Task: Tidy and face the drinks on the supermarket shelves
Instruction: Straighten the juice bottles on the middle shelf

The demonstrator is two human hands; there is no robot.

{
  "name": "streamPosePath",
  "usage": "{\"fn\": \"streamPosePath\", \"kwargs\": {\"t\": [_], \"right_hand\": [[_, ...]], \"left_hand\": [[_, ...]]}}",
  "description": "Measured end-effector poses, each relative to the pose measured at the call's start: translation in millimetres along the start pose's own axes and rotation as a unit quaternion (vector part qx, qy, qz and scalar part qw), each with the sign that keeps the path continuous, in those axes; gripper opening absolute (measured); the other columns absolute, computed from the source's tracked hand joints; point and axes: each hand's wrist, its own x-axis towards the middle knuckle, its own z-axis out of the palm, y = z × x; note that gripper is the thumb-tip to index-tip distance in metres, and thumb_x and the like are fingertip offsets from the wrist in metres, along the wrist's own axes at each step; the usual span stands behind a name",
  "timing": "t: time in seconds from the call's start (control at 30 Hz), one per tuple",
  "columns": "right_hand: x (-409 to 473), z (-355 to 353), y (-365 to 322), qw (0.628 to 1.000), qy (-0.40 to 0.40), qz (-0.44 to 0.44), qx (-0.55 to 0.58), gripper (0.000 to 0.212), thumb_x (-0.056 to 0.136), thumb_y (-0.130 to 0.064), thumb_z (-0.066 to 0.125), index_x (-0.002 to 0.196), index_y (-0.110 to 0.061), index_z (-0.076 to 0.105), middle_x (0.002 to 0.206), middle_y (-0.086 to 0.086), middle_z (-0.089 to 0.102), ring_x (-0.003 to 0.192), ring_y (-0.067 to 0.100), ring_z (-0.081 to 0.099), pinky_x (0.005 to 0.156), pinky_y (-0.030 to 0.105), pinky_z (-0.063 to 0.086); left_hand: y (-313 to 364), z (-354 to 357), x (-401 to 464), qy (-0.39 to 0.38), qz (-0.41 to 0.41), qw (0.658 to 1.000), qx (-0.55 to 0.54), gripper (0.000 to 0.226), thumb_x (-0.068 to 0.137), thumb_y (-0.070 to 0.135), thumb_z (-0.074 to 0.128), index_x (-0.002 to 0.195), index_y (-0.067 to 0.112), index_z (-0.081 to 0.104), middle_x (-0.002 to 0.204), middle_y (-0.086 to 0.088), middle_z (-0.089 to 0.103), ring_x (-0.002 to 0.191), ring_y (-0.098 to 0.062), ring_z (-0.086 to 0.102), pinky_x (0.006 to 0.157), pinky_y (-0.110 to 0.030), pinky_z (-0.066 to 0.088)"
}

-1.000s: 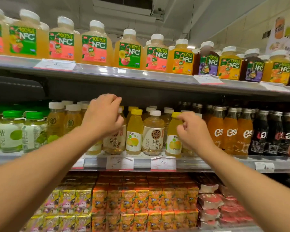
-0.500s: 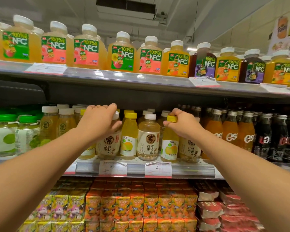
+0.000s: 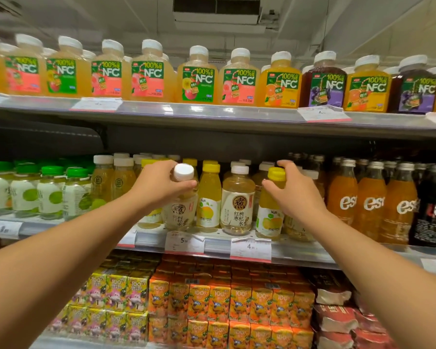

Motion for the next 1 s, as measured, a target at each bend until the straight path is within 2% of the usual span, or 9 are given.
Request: {"fn": "streamPosePath", "kwargs": {"t": [0.13,0.2,0.3,0.37,0.5,0.6,0.7,0.83,1.0], "right_hand": [[-13,-9,-3,0.999,-0.012,0.008,0.05,0.041,0.089,-0.049,0.062,0.119,-0.024,0.049,0.095,-0.006,0.059,0.085,0.016,0.062,0.074,0.041,0.059],[-22,-14,-6,0.998,-0.017,-0.014,0.058,0.041,0.089,-0.048,0.063,0.119,-0.022,0.051,0.099,-0.004,0.06,0.09,0.016,0.062,0.076,0.04,0.058],[-32,-31,-17,0.996,0.003,-0.055,0.065,0.05,0.088,-0.049,0.062,0.128,-0.022,0.049,0.103,-0.003,0.062,0.091,0.016,0.062,0.075,0.04,0.059],[-37,-44,-31,0.991,0.019,-0.079,0.103,0.046,0.086,-0.051,0.062,0.124,-0.026,0.05,0.099,-0.004,0.063,0.085,0.018,0.065,0.07,0.042,0.06],[-55,-51,-74,0.982,0.015,-0.109,0.153,0.04,0.079,-0.056,0.063,0.111,-0.034,0.053,0.089,-0.012,0.064,0.076,0.006,0.066,0.053,0.024,0.057],[-74,-32,-108,0.981,-0.016,-0.108,0.159,0.039,0.079,-0.056,0.063,0.11,-0.033,0.055,0.091,-0.012,0.064,0.075,-0.002,0.065,0.048,0.016,0.052],[-86,-1,-140,0.985,-0.035,-0.097,0.141,0.029,0.084,-0.048,0.066,0.106,-0.033,0.055,0.089,-0.009,0.064,0.065,0.004,0.066,0.043,0.017,0.05],[-90,32,-176,0.988,-0.052,-0.091,0.114,0.029,0.087,-0.047,0.065,0.107,-0.029,0.056,0.09,-0.009,0.063,0.071,0.008,0.066,0.045,0.019,0.052],[-75,48,-200,0.994,-0.035,-0.074,0.072,0.036,0.088,-0.048,0.063,0.117,-0.031,0.049,0.088,-0.01,0.062,0.067,0.006,0.066,0.048,0.02,0.054]], "left_hand": [[4,2,-16,0.025,-0.005,0.999,-0.029,0.035,0.077,0.038,0.076,0.106,0.023,0.063,0.098,0.007,0.064,0.091,-0.011,0.06,0.068,-0.022,0.047],[3,3,-29,0.051,0.0,0.998,-0.048,0.036,0.077,0.035,0.077,0.107,0.024,0.062,0.1,0.008,0.063,0.092,-0.01,0.058,0.066,-0.018,0.043],[2,-4,-39,0.104,0.01,0.992,-0.066,0.04,0.077,0.034,0.076,0.113,0.022,0.062,0.104,0.008,0.062,0.091,-0.007,0.055,0.065,-0.014,0.038],[1,-16,-42,0.115,0.008,0.988,-0.098,0.043,0.076,0.034,0.077,0.115,0.022,0.064,0.105,0.008,0.063,0.092,-0.008,0.056,0.066,-0.015,0.04],[-16,-42,-53,0.094,0.009,0.983,-0.159,0.039,0.073,0.033,0.08,0.109,0.026,0.067,0.101,0.011,0.066,0.093,-0.008,0.059,0.069,-0.022,0.048],[-45,-58,-71,0.083,0.02,0.981,-0.174,0.034,0.072,0.031,0.081,0.103,0.031,0.066,0.098,0.016,0.065,0.09,-0.004,0.059,0.069,-0.021,0.047],[-81,-74,-87,0.072,0.022,0.98,-0.182,0.035,0.073,0.025,0.081,0.104,0.029,0.066,0.099,0.016,0.064,0.091,-0.002,0.058,0.068,-0.019,0.042],[-123,-94,-95,0.064,0.01,0.978,-0.197,0.035,0.073,0.02,0.081,0.101,0.032,0.064,0.1,0.017,0.063,0.094,0.0,0.056,0.07,-0.022,0.042],[-149,-109,-96,0.047,-0.005,0.977,-0.209,0.034,0.073,0.022,0.081,0.099,0.033,0.062,0.097,0.018,0.062,0.091,-0.001,0.056,0.077,-0.035,0.049]]}}
